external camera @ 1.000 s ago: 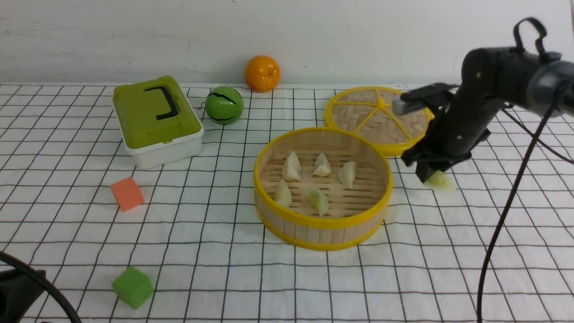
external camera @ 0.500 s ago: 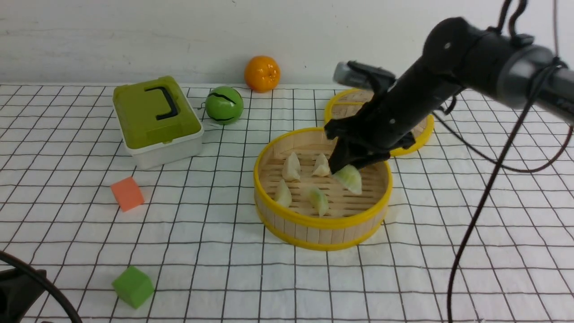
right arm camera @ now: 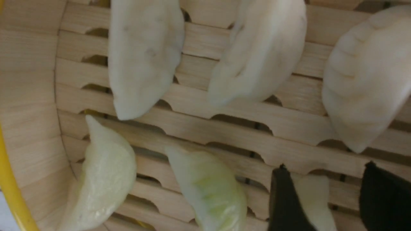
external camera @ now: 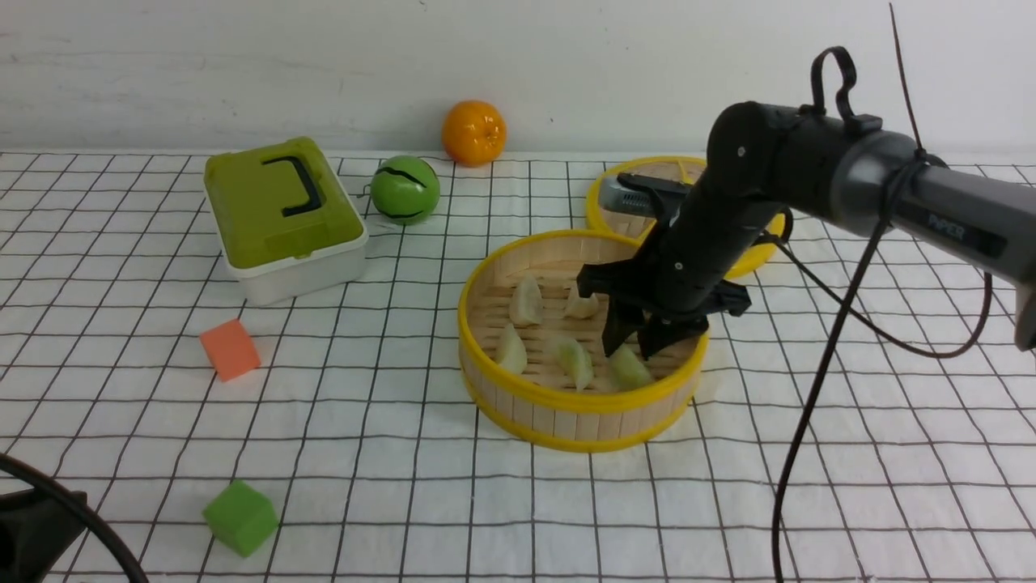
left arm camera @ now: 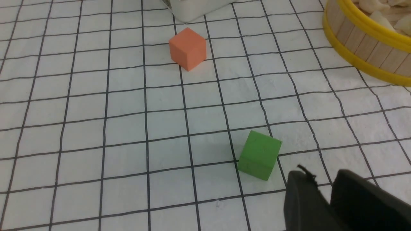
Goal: Put the dumplings into the steamer on the table with the white tablecloth.
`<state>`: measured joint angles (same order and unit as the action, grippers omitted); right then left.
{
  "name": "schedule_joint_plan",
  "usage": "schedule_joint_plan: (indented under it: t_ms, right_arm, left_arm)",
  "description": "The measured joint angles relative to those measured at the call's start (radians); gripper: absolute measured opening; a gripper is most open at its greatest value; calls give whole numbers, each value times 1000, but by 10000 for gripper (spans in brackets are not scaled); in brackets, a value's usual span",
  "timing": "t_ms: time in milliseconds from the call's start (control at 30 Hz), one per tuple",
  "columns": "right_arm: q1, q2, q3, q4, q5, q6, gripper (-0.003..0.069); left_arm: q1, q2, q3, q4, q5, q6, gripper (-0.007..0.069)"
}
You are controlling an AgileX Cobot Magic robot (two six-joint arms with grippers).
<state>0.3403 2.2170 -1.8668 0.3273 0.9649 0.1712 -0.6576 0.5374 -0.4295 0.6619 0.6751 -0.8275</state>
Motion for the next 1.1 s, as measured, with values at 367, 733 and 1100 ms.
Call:
schedule_joint_plan:
  t_ms: [367,733,1100]
  right_arm:
    - [0,-189,0,-54,3,-92,442]
    - [-1,-747,47,-449,25,-145,-11]
    - [-1,-1350,857,-810,-485,68,-21]
  left_arm:
    - [0,0,0,-2,3,0,145]
    - [0,0,0,-2,6,0,159]
    - [0,0,0,-3,6,0,174]
